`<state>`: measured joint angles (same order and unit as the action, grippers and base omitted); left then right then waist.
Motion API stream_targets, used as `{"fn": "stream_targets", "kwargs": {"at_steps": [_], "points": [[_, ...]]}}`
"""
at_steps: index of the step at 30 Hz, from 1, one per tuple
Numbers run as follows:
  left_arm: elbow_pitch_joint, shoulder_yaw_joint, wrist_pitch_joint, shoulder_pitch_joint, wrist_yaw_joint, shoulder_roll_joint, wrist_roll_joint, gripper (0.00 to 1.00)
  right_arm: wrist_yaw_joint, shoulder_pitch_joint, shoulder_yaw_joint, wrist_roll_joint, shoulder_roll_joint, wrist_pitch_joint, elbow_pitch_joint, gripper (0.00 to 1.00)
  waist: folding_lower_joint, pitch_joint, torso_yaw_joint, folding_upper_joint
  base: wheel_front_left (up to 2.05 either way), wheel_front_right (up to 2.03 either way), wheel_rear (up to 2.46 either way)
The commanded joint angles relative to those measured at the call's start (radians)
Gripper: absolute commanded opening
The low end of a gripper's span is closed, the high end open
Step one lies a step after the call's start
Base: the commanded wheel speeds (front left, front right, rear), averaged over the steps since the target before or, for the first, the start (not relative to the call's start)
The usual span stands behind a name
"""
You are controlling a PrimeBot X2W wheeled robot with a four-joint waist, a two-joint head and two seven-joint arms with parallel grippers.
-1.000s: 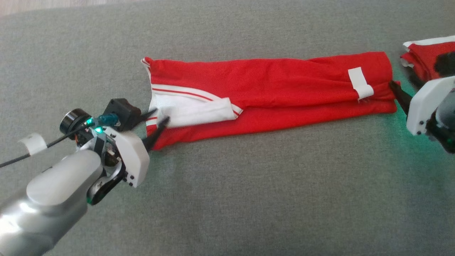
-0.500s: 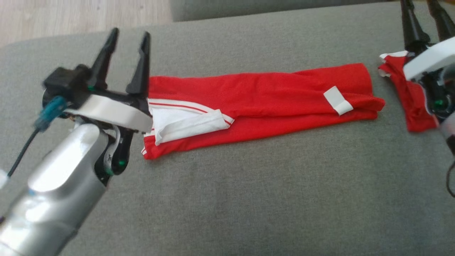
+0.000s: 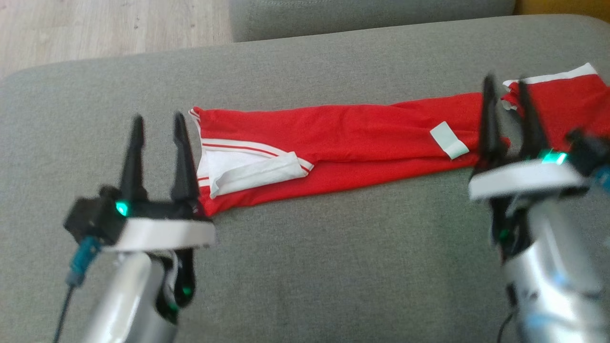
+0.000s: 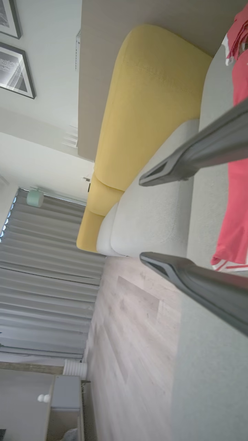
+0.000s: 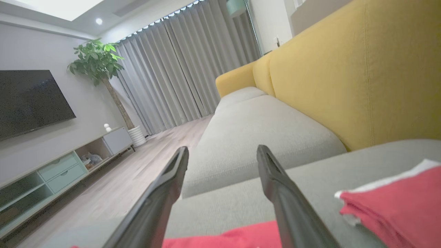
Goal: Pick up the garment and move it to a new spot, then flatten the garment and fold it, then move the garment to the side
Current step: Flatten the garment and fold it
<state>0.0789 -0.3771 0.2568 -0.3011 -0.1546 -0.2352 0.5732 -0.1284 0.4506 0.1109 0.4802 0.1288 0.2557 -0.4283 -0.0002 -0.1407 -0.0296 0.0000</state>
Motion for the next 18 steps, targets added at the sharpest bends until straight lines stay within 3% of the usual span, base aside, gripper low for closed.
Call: {"fn": "stream_targets", "kwargs": {"at_steps": [1, 10, 18], "points": [[-0.019, 0.062, 0.005, -0.005, 0.024, 0.013, -0.021, 1.0, -0.002, -0.005, 0.0, -0.034, -0.025, 0.006, 0.059, 1.0, 0.0002, -0.001, 0.0, 0.0, 0.0, 0.0, 0.0], [0.06, 0.178, 0.005, 0.108, 0.171, 0.132, -0.167, 1.0, -0.002, -0.165, -0.017, -0.122, -0.077, 0.006, 0.101, 1.0, 0.0002, -0.015, -0.006, 0.0, 0.0, 0.0, 0.0], [0.079, 0.228, 0.005, 0.078, 0.238, 0.171, -0.227, 1.0, -0.002, -0.135, -0.036, -0.161, -0.078, 0.006, 0.108, 1.0, 0.0002, -0.068, 0.01, 0.0, 0.0, 0.0, 0.0]]}}
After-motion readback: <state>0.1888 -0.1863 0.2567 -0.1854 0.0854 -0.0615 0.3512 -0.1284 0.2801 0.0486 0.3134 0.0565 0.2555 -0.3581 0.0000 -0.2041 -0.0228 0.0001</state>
